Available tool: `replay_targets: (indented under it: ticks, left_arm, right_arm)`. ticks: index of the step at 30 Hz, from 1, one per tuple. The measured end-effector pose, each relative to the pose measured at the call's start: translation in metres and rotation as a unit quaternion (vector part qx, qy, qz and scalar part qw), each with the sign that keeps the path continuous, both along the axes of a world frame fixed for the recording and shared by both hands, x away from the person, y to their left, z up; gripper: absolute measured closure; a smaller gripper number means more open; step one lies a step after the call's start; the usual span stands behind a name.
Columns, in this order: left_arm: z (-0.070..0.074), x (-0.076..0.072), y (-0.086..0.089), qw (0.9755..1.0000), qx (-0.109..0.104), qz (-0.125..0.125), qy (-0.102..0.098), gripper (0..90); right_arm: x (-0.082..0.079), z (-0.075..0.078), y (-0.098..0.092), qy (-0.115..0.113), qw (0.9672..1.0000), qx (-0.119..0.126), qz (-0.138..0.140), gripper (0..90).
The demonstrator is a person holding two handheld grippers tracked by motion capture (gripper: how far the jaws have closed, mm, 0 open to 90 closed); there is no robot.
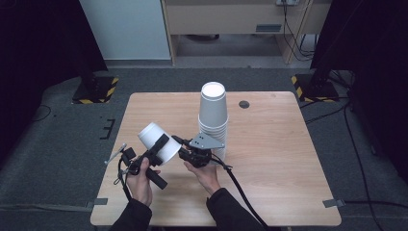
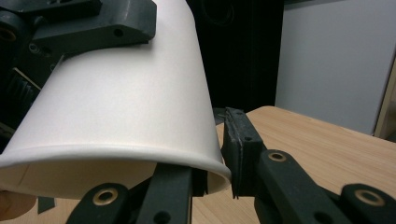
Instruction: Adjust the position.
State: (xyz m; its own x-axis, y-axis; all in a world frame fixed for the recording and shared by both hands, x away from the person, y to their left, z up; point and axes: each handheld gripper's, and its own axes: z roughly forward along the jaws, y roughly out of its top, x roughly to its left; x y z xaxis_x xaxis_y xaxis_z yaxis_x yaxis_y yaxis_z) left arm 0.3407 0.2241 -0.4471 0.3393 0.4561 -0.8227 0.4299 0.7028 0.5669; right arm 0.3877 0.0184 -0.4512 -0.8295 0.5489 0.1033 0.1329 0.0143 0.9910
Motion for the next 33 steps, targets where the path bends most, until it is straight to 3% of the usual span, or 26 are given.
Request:
replay_targets:
  ticks: [7, 13, 33]
  left_arm:
    - [-0.0010, 0.0010, -0.0020, 0.9999, 0.010, -0.001, -0.004, 14.7]
    - [-0.0003, 0.0008, -0.0024, 0.9995, 0.024, 0.002, -0.020, 14.8]
    - [0.0025, 0.0022, -0.0037, 0.9984, 0.041, -0.003, -0.038, 11.2]
  right_arm:
    - [-0.0004, -0.0013, -0.0033, 0.005, 1.0000, -0.003, 0.001, 80.8]
    - [-0.0007, -0.0005, -0.0044, 0.010, 0.9999, -0.003, 0.006, 81.3]
    - [-0.0018, 0.0019, -0.0086, 0.017, 0.9997, -0.002, 0.017, 83.6]
